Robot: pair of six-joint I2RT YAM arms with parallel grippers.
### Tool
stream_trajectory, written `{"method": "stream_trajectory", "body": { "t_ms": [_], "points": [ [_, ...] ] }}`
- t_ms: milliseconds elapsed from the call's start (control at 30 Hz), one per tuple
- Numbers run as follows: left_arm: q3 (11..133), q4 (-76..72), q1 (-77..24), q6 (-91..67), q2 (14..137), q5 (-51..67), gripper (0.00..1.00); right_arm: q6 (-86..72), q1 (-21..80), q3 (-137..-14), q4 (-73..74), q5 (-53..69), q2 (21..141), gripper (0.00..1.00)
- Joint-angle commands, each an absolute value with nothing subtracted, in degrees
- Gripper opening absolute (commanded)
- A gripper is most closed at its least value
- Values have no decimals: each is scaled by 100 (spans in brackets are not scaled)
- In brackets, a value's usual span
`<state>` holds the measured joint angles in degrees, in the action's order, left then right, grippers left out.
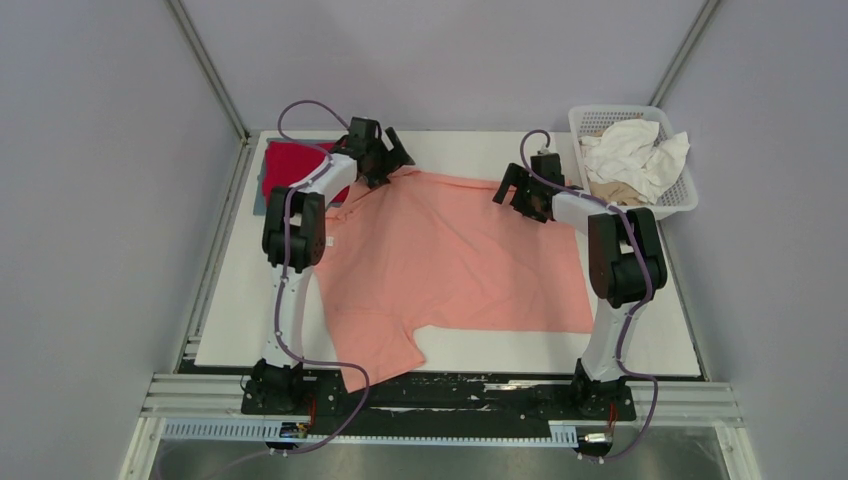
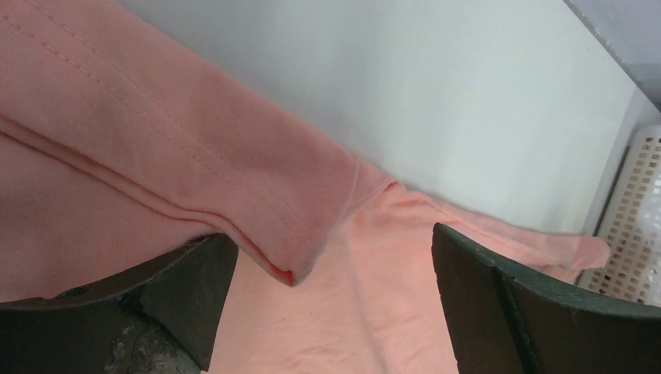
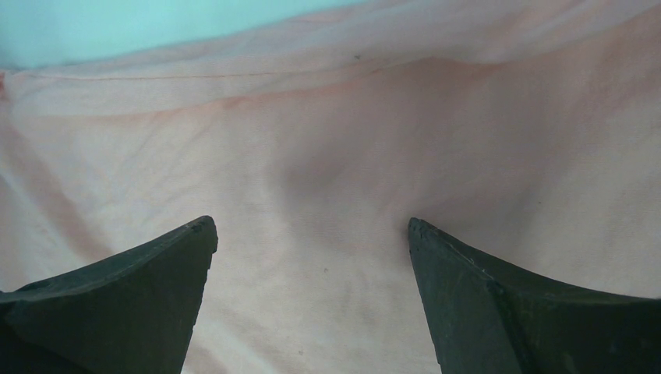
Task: Fold and stack the t-shirts
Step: Flatten out the tshirt
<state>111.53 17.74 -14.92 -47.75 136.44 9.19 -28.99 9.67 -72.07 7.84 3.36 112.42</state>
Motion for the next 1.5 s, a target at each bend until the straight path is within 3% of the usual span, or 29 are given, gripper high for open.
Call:
{"method": "stream_trajectory", "body": {
  "t_ms": [0, 233, 533, 900, 1200, 1467],
  "points": [
    [11237, 1520, -1453, -4848, 13406, 1408, 100, -2751, 958, -7355, 805, 221, 11440, 100],
    [10451, 1740, -1545, -4626, 12737, 1312, 100, -2748, 957, -7390, 850, 169, 11476, 100],
    [10686, 1776, -1572, -4743, 12890, 1269, 100, -2738, 958, -7405, 880, 108, 11493, 100],
    [10919, 1568, -1568, -4775, 13093, 1035, 92, -2717, 957, -7417, 907, 55, 11522, 100],
    [11244, 1697, -1567, -4789, 13443, 818, 79, -2733, 955, -7418, 921, 46, 11552, 100],
    [11391, 1868, -1583, -4795, 13721, 881, 78, -2733, 957, -7435, 927, 20, 11567, 100]
  ]
}}
